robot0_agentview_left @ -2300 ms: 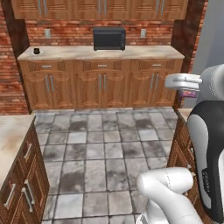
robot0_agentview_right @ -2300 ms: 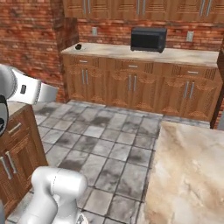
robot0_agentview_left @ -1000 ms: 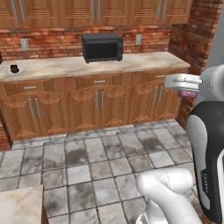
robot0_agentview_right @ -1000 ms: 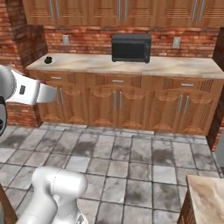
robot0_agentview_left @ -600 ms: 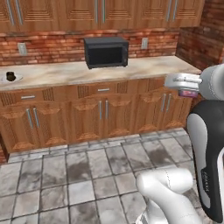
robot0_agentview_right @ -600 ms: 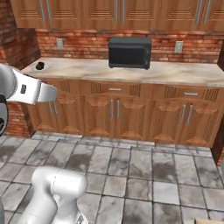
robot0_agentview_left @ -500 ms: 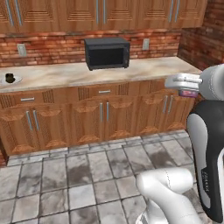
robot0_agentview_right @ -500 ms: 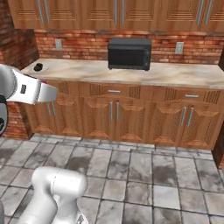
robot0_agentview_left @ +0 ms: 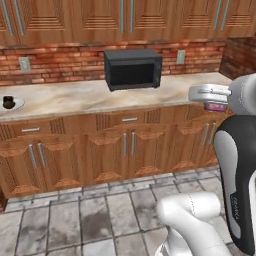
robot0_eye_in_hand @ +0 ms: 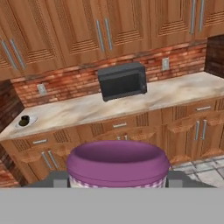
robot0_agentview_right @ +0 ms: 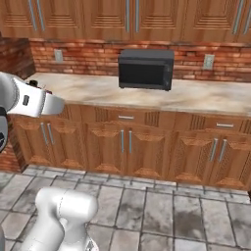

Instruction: Pick the avocado and bread from the counter and place them on the plate. Then pick the jam from the cabinet and place it next to the plate. Lastly close the cabinet door.

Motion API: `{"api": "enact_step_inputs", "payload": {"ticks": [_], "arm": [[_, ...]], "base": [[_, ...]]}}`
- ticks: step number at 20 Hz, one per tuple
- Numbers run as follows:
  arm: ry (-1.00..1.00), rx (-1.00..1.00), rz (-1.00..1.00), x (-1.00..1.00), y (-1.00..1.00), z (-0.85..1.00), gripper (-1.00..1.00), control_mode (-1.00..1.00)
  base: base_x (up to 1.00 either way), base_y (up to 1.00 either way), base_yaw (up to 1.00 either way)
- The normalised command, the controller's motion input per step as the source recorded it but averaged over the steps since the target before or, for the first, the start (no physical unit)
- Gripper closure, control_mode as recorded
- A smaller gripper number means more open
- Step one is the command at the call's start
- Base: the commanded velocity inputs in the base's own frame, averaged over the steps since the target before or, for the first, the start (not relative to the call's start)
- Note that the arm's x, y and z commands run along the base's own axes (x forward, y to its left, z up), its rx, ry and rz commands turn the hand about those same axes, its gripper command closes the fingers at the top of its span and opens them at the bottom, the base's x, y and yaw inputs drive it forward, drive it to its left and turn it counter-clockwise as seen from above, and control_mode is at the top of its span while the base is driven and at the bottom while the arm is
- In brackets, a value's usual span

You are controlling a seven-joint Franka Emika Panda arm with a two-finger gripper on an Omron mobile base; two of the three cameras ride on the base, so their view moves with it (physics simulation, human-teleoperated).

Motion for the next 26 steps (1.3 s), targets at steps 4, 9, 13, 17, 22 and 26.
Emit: {"api": "enact_step_inputs", "payload": {"ticks": [4,9,13,17,22,26], "arm": [[0.0,0.0,0.0,0.0,0.0,0.0,1.0,1.0],[0.0,0.0,0.0,0.0,0.0,0.0,1.0,1.0],[0.0,0.0,0.0,0.0,0.0,0.0,1.0,1.0],[0.0,0.0,0.0,0.0,0.0,0.0,1.0,1.0],[0.0,0.0,0.0,0.0,0.0,0.0,1.0,1.0],[0.0,0.0,0.0,0.0,0.0,0.0,1.0,1.0]], "base": [[0.8,0.24,0.15],[0.51,0.19,0.17],[0.16,0.2,0.22],[0.06,0.26,0.21],[0.29,0.28,0.2],[0.45,0.32,0.21]]}}
